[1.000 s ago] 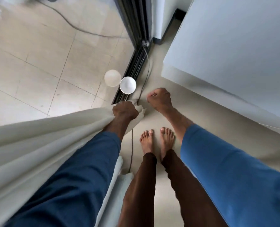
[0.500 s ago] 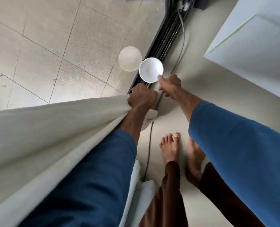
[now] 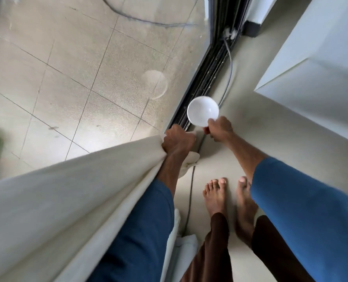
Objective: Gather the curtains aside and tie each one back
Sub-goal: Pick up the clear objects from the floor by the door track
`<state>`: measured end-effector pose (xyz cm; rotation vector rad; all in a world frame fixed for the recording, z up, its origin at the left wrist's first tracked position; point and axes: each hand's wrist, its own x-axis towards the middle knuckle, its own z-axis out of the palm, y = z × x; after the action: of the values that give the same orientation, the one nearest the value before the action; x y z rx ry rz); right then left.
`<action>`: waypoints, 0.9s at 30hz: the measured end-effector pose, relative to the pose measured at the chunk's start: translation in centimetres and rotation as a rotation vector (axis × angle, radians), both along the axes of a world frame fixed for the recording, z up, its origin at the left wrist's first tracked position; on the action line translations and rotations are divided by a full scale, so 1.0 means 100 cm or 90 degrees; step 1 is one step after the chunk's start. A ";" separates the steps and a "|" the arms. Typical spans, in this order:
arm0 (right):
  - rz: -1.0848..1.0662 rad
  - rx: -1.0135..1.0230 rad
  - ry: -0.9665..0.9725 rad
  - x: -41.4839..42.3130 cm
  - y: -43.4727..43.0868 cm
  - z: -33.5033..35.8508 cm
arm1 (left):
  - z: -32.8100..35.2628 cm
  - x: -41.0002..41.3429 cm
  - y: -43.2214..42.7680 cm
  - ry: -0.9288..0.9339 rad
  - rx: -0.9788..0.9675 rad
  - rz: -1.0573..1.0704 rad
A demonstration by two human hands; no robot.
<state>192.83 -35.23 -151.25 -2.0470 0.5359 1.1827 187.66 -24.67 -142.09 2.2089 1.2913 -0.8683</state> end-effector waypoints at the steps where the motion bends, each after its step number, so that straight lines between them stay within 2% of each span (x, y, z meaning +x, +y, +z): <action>1: 0.014 0.015 0.009 -0.003 -0.011 0.014 | 0.015 0.000 -0.004 -0.003 -0.011 0.008; 7: 0.030 0.057 0.042 -0.018 -0.071 0.122 | 0.123 0.003 -0.038 -0.030 -0.063 0.000; 15: -0.050 0.040 -0.049 -0.047 -0.157 0.320 | 0.278 -0.006 -0.109 0.009 -0.100 -0.180; 19: -0.137 0.051 -0.094 -0.078 -0.209 0.408 | 0.342 -0.025 -0.151 -0.021 -0.116 -0.226; 23: -0.223 0.026 -0.161 -0.120 -0.265 0.460 | 0.381 -0.050 -0.201 -0.030 -0.114 -0.319; 27: -0.283 -0.008 -0.199 -0.166 -0.324 0.483 | 0.396 -0.079 -0.263 -0.032 -0.140 -0.386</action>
<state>176.26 -67.58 -102.95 -1.9377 0.7894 0.5882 179.76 -50.98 -102.45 2.4439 0.4600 -1.0922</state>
